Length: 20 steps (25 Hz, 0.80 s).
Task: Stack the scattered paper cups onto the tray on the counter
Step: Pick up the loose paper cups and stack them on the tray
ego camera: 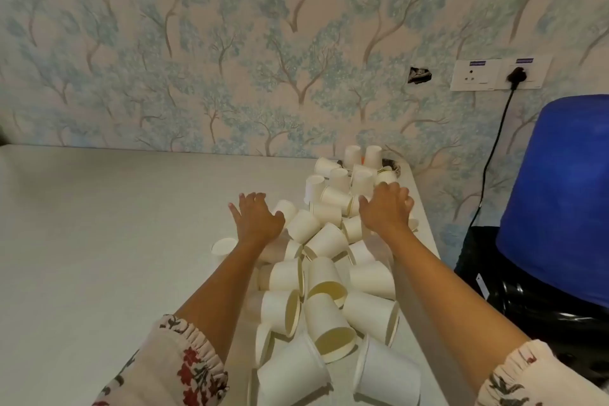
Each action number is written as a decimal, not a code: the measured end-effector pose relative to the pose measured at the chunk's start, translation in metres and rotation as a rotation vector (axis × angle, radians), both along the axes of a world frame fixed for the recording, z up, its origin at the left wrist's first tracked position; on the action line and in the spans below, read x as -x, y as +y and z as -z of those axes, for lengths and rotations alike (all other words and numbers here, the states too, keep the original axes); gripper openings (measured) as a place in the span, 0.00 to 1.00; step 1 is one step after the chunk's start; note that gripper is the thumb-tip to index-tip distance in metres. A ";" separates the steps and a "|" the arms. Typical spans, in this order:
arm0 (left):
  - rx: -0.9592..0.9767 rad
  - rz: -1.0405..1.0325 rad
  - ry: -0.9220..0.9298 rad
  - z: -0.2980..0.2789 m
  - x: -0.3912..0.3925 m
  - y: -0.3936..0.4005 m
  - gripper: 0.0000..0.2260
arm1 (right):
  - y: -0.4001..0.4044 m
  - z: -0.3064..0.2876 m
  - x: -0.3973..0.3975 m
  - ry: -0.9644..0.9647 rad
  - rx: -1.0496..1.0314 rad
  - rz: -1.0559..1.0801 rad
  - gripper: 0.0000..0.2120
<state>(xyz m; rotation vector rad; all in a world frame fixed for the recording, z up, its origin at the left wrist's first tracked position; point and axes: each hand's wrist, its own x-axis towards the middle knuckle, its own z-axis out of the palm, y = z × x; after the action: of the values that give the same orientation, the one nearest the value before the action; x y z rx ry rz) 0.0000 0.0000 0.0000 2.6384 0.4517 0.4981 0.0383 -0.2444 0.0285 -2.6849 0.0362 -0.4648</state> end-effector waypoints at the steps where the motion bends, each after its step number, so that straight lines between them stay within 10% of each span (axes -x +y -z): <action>1: 0.001 -0.031 0.043 0.000 0.001 0.004 0.26 | -0.003 0.003 -0.001 0.105 0.054 0.069 0.23; 7: -0.019 -0.075 0.129 0.007 -0.012 0.021 0.22 | -0.004 0.023 -0.009 0.377 0.110 0.113 0.17; 11: -0.018 -0.070 0.115 0.011 -0.023 0.019 0.22 | -0.003 0.018 -0.014 0.487 -0.164 0.198 0.06; 20: 0.028 -0.027 0.066 0.012 -0.050 0.012 0.23 | -0.032 0.017 -0.026 0.499 -0.892 0.124 0.16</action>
<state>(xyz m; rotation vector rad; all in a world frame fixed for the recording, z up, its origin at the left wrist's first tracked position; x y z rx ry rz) 0.0503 0.0120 -0.0123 2.6315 0.5116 0.4107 0.0638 -0.2763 0.0113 -1.8478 0.4423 0.1822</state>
